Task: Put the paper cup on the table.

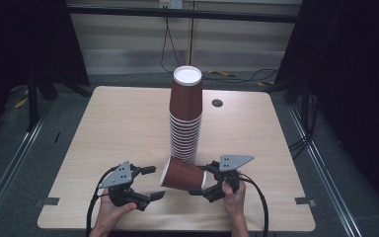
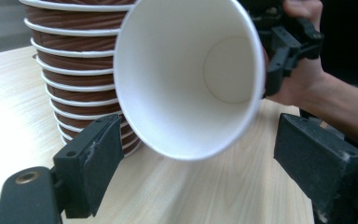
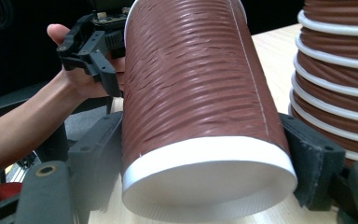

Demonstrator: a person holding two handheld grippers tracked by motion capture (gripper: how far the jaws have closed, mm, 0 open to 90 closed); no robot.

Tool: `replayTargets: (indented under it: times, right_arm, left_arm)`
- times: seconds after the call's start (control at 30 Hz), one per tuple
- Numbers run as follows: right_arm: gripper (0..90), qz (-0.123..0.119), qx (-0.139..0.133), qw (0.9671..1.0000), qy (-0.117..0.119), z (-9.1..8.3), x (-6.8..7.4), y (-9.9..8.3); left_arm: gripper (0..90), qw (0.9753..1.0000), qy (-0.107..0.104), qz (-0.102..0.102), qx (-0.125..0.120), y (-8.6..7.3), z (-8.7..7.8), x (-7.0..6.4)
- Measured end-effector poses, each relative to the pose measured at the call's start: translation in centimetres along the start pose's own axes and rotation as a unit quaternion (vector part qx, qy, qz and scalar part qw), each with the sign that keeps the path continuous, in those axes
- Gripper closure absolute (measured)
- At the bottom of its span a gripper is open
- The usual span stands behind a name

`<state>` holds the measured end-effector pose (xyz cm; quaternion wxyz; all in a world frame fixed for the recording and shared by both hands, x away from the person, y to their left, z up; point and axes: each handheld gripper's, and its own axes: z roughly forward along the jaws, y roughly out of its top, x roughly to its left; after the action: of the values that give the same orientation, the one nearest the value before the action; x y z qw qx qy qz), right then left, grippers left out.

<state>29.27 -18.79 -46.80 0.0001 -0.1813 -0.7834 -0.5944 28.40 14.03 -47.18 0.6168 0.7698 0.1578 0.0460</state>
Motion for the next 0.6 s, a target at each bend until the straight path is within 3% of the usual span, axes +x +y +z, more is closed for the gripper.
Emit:
replayTargets:
  times: [0.1, 0.13, 0.23, 0.37, 0.6]
  right_arm:
    - [22.4, -0.007, -0.006, 0.9999, 0.01, 0.2, 0.0, -0.1]
    - [22.4, -0.008, -0.008, 0.9998, 0.014, 0.3, 0.0, -0.1]
    - [22.4, -0.012, -0.008, 0.9997, 0.02, 0.4, 0.1, 0.0]
    - [22.5, -0.013, -0.001, 0.9996, 0.025, 0.4, 0.0, 0.1]
    - [22.5, -0.02, 0.014, 0.9992, 0.033, 0.9, 0.1, 0.3]
  left_arm:
    - [15.3, 0.9999, -0.008, 0.006, -0.002, 0.1, 0.1, 0.0]
    - [15.3, 0.9999, 0.003, 0.009, -0.002, 0.1, 0.1, 0.0]
    - [14.1, 1.0, 0.002, 0.004, -0.005, 0.2, 0.3, 0.2]
    - [4.9, 0.9999, 0.009, 0.011, 0.003, 0.3, 0.8, 0.4]
    - [0.0, 0.9993, -0.021, 0.027, 0.012, 1.6, 2.0, 0.5]
